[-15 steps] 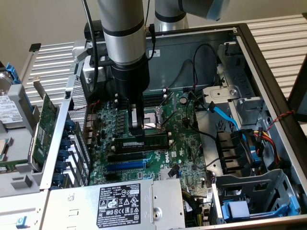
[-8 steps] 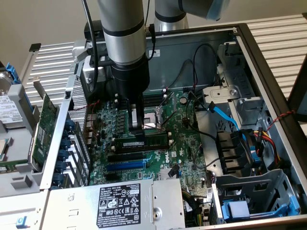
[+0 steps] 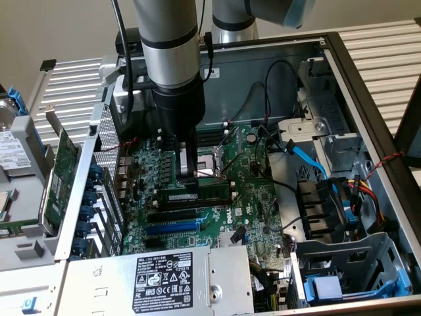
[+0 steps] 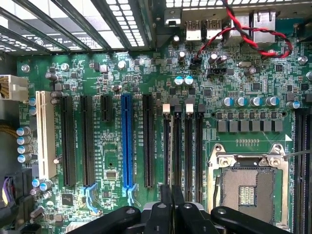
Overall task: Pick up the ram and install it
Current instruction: 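Insert the ram into the slot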
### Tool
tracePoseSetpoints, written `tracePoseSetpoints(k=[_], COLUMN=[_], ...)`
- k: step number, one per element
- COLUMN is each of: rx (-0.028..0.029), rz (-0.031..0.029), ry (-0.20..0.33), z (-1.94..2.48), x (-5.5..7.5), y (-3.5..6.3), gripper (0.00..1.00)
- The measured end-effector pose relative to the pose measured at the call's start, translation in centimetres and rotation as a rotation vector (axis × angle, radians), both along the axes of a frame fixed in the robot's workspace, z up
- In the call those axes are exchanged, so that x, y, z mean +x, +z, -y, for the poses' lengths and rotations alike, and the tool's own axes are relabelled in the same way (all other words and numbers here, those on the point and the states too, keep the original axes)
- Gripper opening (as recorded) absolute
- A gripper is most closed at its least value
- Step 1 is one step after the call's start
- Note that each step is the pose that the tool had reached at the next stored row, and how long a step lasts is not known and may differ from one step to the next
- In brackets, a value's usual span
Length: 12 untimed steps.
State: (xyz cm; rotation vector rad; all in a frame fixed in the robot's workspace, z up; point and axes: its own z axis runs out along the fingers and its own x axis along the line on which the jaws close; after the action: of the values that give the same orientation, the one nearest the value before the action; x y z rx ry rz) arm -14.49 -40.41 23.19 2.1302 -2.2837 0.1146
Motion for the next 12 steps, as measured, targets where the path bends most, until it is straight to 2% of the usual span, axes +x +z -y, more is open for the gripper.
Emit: tracePoseSetpoints(k=[7, 12], rx=[-0.0001, 0.0010], rz=[0.0002, 0.0062], ry=[-0.025, -0.027], z=[0.04, 0.04], x=[0.0, 0.0], y=[1.31, 1.58], gripper=[0.12, 0.12])
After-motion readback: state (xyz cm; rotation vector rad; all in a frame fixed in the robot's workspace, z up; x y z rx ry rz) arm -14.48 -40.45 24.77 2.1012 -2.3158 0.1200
